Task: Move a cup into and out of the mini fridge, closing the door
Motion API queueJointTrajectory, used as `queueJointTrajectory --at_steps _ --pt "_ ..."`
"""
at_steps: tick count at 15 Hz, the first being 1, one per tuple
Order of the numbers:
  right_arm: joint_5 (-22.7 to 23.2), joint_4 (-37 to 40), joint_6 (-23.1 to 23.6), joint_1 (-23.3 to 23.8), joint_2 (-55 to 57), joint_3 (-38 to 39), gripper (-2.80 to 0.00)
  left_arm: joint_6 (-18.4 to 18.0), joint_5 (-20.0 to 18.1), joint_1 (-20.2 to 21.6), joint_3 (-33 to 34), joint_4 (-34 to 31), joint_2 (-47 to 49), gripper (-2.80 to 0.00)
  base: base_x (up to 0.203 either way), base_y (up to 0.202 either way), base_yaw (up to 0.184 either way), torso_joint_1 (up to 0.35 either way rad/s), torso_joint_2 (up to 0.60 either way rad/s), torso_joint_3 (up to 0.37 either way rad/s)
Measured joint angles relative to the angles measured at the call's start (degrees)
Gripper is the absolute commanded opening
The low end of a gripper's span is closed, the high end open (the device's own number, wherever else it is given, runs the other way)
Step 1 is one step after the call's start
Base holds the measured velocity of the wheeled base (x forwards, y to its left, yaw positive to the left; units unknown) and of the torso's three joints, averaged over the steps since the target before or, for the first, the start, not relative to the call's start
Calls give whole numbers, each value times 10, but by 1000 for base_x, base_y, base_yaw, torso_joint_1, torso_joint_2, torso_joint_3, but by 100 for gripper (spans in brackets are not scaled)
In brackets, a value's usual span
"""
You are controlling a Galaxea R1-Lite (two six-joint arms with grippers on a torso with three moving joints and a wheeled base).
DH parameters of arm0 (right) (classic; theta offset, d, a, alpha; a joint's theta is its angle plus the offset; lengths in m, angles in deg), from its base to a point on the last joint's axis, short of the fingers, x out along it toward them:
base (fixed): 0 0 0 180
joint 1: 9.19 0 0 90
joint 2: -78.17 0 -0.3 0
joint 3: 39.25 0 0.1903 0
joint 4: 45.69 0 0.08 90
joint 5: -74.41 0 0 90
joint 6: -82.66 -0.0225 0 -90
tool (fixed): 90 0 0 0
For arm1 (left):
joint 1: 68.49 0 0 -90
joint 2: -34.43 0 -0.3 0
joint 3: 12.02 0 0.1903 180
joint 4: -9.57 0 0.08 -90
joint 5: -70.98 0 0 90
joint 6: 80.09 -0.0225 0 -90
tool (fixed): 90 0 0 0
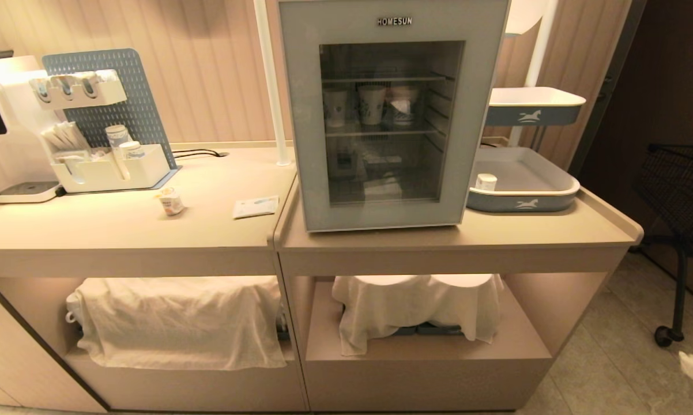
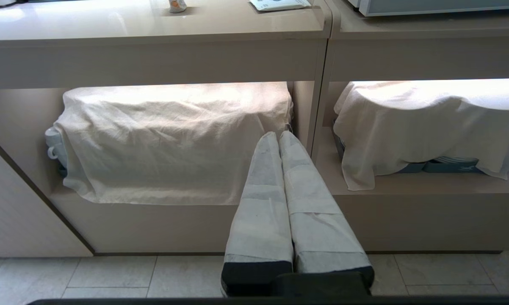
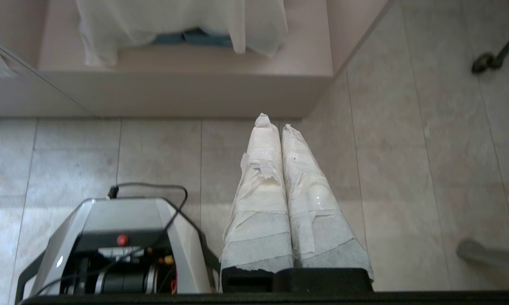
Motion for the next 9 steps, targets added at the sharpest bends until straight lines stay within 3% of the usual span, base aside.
queueJointTrajectory --at_steps 9 --pt "8 93 3 2 -296 73 -280 0 0 0 0 0 0 -280 0 0 0 0 0 0"
